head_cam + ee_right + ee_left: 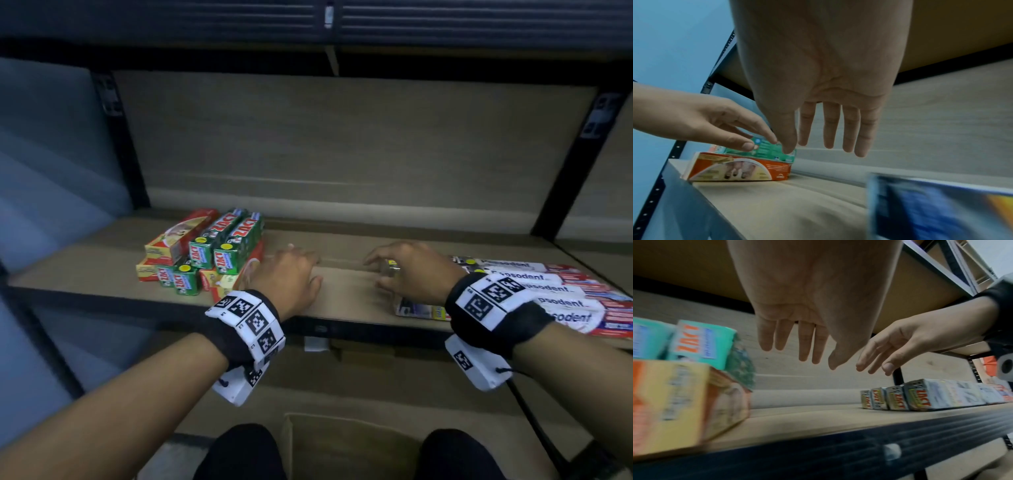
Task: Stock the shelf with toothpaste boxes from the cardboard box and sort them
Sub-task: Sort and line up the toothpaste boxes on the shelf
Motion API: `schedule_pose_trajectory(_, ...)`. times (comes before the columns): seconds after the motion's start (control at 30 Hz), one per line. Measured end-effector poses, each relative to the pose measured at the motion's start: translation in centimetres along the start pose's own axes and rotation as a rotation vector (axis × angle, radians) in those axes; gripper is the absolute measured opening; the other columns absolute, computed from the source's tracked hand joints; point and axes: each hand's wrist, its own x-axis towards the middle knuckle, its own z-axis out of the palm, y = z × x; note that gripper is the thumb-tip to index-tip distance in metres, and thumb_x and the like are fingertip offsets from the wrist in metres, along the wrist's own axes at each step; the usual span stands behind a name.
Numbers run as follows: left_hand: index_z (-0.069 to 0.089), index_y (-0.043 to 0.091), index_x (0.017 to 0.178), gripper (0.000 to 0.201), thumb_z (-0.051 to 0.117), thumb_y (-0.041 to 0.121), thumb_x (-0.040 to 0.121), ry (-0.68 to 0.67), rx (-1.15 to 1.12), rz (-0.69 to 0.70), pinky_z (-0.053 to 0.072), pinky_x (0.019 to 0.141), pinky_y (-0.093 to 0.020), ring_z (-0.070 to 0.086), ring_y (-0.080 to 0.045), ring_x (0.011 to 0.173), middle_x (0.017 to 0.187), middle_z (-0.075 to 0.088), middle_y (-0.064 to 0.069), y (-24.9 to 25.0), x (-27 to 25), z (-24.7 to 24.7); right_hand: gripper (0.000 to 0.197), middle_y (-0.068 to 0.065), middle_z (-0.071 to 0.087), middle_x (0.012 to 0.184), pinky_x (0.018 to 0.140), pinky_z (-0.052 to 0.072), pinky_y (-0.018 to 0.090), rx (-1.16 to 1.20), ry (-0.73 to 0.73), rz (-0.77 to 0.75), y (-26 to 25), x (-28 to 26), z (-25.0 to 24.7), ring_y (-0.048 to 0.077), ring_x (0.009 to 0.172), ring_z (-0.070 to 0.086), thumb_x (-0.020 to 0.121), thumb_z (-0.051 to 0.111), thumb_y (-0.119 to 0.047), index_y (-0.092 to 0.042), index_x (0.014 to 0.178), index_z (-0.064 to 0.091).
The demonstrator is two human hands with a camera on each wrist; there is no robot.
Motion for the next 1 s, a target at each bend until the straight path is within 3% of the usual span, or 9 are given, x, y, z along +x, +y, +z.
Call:
schedule_pose_trajectory(0.1, 0.053, 0.022, 0.133, 0.046, 0.054, 0.042, 0.092, 0.059, 0.012, -0.042, 0.036, 0.112, -0.043, 0.036, -0.025, 0.141, 0.144, 0.05, -0.002, -3.7, -0.4, -0.5, 0.038, -0.004, 0.061, 0.135, 0.102, 0.045, 0.033, 0.012, -0.004, -0.06, -3.0, 2.5, 0.9, 0.021, 0.126, 0.053, 0.086, 0.068, -0.04, -0.04, 0.124, 0.061)
schedule_pose_trajectory(0.23, 0.061, 0.018, 0.127, 0.039, 0.058, 0.031, 0.09, 0.134, 0.035, -0.036, 0.032, 0.115, -0.04, 0.044, -0.027, 0.132, 0.137, 0.056, -0.006, -7.8, -1.5, -1.8, 0.044, -0.002, 0.061, 0.135, 0.104, 0.043, 0.033, 0.097, 0.007, -0.154, -7.6, 5.5, 2.5, 0.021, 0.126, 0.054, 0.086, 0.067, -0.045, -0.04, 0.128, 0.056)
schedule_pose_trajectory(0.33, 0.062, 0.015, 0.126, 0.042, 0.059, 0.034, 0.089, 0.185, 0.048, -0.062, 0.039, 0.109, -0.04, 0.049, -0.028, 0.124, 0.13, 0.059, -0.006, -9.6, -2.6, -2.7, 0.053, -0.001, 0.058, 0.136, 0.106, 0.039, 0.03, 0.22, 0.036, -0.214, -11.1, 7.5, 3.7, 0.019, 0.128, 0.05, 0.087, 0.069, -0.043, -0.038, 0.136, 0.051)
schedule_pose_trajectory(0.47, 0.055, 0.019, 0.131, 0.059, 0.041, 0.054, 0.086, 0.199, 0.025, -0.154, 0.045, 0.1, -0.046, 0.051, -0.029, 0.121, 0.132, 0.056, -0.004, -12.4, -3.1, -3.1, 0.065, 0.005, 0.048, 0.139, 0.108, 0.04, 0.035, 0.342, 0.041, -0.203, -14.5, 10.0, 4.8, 0.023, 0.129, 0.049, 0.086, 0.068, -0.046, -0.044, 0.144, 0.038)
schedule_pose_trajectory(0.6, 0.056, 0.022, 0.133, 0.044, 0.043, 0.045, 0.098, 0.223, -0.01, -0.235, 0.042, 0.104, -0.042, 0.05, -0.028, 0.121, 0.137, 0.054, -0.004, -14.5, -3.1, -3.5, 0.06, 0.007, 0.04, 0.139, 0.106, 0.044, 0.04, 0.374, 0.032, -0.142, -16.3, 11.9, 5.2, 0.029, 0.126, 0.053, 0.09, 0.061, -0.05, -0.05, 0.142, 0.033)
schedule_pose_trajectory(0.77, 0.062, 0.023, 0.126, 0.036, 0.038, 0.035, 0.103, 0.219, -0.062, -0.218, 0.047, 0.093, -0.039, 0.056, -0.027, 0.114, 0.135, 0.056, -0.006, -16.0, -3.2, -3.6, 0.053, 0.008, 0.035, 0.145, 0.106, 0.044, 0.045, 0.316, -0.039, -0.151, -17.5, 13.8, 5.6, 0.031, 0.13, 0.048, 0.094, 0.052, -0.052, -0.052, 0.143, 0.031)
schedule_pose_trajectory(0.87, 0.057, 0.027, 0.131, 0.035, 0.037, 0.036, 0.103, 0.213, -0.052, -0.201, 0.051, 0.088, -0.04, 0.058, -0.023, 0.111, 0.132, 0.058, -0.002, -16.4, -3.3, -3.3, 0.051, 0.009, 0.029, 0.152, 0.11, 0.041, 0.046, 0.272, -0.068, -0.17, -18.0, 14.4, 6.1, 0.032, 0.137, 0.041, 0.098, 0.043, -0.048, -0.049, 0.147, 0.029)
schedule_pose_trajectory(1.0, 0.051, 0.032, 0.134, 0.041, 0.029, 0.041, 0.101, 0.166, -0.051, -0.206, 0.049, 0.093, -0.044, 0.058, -0.021, 0.114, 0.129, 0.058, 0.0, -16.8, -3.3, -2.9, 0.046, 0.009, 0.024, 0.156, 0.109, 0.041, 0.044, 0.282, -0.097, -0.151, -18.6, 14.5, 6.3, 0.033, 0.137, 0.04, 0.098, 0.035, -0.043, -0.047, 0.144, 0.032)
